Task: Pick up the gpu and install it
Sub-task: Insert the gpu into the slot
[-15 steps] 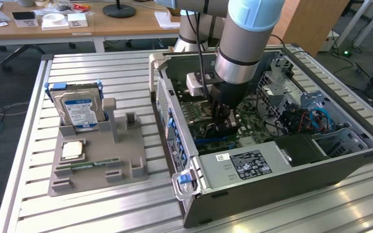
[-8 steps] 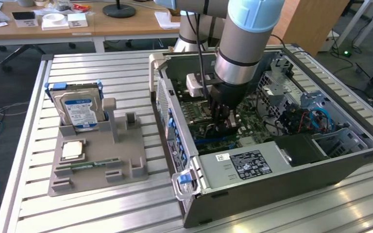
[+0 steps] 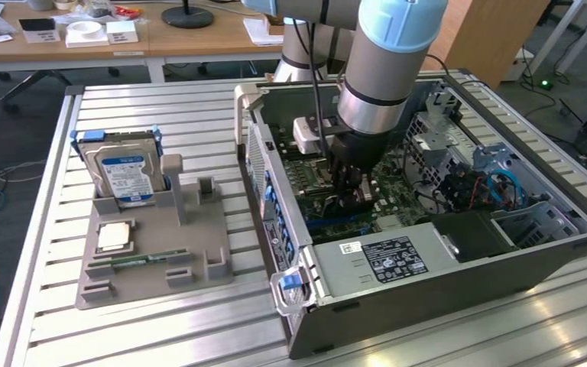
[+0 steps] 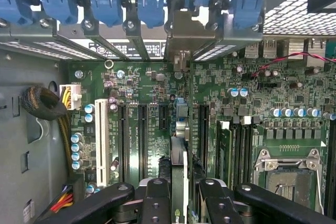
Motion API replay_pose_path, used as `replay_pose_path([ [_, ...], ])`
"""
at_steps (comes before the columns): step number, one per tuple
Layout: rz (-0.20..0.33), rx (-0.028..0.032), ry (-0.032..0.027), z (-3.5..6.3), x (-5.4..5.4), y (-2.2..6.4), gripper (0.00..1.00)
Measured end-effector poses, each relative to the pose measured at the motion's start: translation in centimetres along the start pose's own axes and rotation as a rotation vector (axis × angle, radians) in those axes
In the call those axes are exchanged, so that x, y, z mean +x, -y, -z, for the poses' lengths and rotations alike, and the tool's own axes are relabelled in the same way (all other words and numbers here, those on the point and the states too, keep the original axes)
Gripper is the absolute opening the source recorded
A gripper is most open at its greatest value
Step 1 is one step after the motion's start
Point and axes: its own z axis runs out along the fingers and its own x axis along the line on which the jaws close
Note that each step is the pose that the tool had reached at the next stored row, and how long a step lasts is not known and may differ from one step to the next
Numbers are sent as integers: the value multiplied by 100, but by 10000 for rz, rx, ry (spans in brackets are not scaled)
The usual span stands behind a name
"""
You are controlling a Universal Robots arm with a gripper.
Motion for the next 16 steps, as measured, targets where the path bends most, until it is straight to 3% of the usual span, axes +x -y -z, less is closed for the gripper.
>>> replay_pose_path([
  [16, 4, -3, -5, -8, 1, 0, 26],
])
